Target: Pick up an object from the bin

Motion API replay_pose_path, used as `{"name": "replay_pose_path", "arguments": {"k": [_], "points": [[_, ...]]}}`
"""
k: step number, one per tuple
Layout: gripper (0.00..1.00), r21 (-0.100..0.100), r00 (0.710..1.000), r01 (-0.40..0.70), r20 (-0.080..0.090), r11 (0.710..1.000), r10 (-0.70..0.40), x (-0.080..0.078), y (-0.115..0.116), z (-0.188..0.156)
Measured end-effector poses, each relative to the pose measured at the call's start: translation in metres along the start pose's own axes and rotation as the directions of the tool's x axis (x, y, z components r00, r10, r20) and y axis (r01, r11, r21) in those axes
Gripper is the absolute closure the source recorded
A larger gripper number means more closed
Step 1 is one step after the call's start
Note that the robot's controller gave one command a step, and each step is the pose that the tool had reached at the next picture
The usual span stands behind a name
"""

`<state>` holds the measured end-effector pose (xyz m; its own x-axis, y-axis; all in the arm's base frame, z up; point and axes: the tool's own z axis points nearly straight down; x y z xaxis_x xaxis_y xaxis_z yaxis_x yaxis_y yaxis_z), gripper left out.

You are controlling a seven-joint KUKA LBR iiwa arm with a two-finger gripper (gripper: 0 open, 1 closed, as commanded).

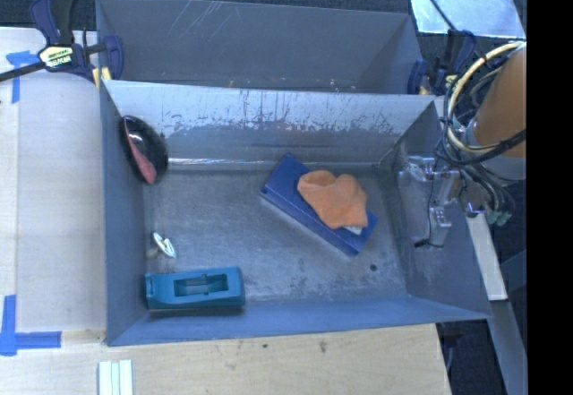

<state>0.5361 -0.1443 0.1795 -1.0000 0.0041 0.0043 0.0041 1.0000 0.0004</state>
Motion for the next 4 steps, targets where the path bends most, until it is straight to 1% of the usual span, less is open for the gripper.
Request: {"name": "replay_pose_path", "arguments": {"k": [1, 2, 3, 4], "points": [[0.0, 0.002, 1.0, 0.004, 0.008, 1.0, -0.004, -0.002, 0.001, -0.005], [0.0, 0.002, 1.0, 0.009, 0.011, 1.0, -0.009, 0.029, 0.041, 0.074], [0.0, 0.001, 0.996, 0.094, 0.002, 0.996, -0.094, 0.031, 0.077, 0.059], [0.0, 0.003, 0.976, 0.218, 0.009, 0.976, -0.218, 0.034, 0.079, 0.042]]}}
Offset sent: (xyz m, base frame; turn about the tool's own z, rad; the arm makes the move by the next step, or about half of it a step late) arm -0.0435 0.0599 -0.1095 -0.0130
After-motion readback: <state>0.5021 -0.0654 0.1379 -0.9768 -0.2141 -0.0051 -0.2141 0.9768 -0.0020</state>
